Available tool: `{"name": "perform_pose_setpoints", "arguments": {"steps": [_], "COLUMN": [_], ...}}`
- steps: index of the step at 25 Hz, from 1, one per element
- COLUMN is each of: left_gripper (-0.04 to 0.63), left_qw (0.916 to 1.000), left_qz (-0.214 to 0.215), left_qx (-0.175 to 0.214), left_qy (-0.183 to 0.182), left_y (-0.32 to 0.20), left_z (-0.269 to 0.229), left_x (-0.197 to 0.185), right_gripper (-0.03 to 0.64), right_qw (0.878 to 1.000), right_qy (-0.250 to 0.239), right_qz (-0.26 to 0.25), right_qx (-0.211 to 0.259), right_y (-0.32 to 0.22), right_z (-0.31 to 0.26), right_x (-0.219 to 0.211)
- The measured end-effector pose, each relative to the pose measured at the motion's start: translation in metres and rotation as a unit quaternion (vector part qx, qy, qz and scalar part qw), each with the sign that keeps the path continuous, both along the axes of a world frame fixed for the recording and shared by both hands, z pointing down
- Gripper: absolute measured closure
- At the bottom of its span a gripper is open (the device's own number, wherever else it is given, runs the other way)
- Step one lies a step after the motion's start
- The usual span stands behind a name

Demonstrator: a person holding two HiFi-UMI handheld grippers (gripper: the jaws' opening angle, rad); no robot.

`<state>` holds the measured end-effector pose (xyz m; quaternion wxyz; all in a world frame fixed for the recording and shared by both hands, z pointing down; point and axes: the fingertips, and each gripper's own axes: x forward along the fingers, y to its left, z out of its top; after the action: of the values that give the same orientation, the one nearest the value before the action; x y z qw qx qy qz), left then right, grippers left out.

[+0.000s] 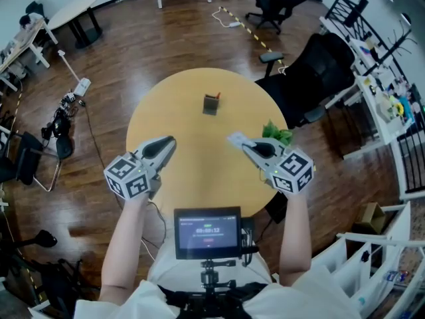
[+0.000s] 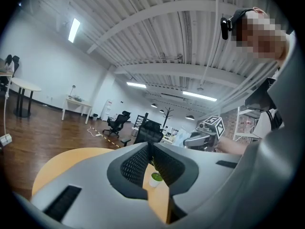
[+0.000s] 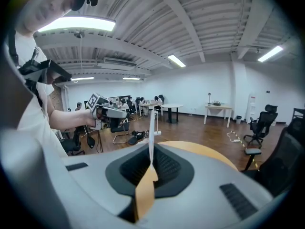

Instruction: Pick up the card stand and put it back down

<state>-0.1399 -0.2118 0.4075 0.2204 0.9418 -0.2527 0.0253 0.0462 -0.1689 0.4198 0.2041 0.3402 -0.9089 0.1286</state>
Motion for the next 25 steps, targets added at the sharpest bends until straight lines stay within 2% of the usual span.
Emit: {"name": "perform_pose_setpoints", "arguments": {"steps": [12, 16, 25], "left_gripper": [0.566, 0.566, 0.565], "left_qw": [0.9998, 0.9997, 0.9989], "left_qz": [-0.015, -0.014, -0.008], "left_qx": [0.011, 0.021, 0.047], "left_qy": [-0.001, -0.001, -0.001], "left_y": [-0.005, -0.002, 0.005], "left_z": [-0.032, -0.042, -0.06], "left_x": [-0.023, -0.023, -0.012], "right_gripper": [0.588, 0.588, 0.588], "right_qw": [0.999, 0.998, 0.997], "right_qy": [-0.028, -0.044, -0.04], "right_qz": [-0.029, -0.03, -0.03], "right_qx": [0.033, 0.044, 0.051], "right_y": [0.01, 0.011, 0.014], "right_z": [-0.051, -0.065, -0.069], "right_x": [-0.007, -0.007, -0.006]}}
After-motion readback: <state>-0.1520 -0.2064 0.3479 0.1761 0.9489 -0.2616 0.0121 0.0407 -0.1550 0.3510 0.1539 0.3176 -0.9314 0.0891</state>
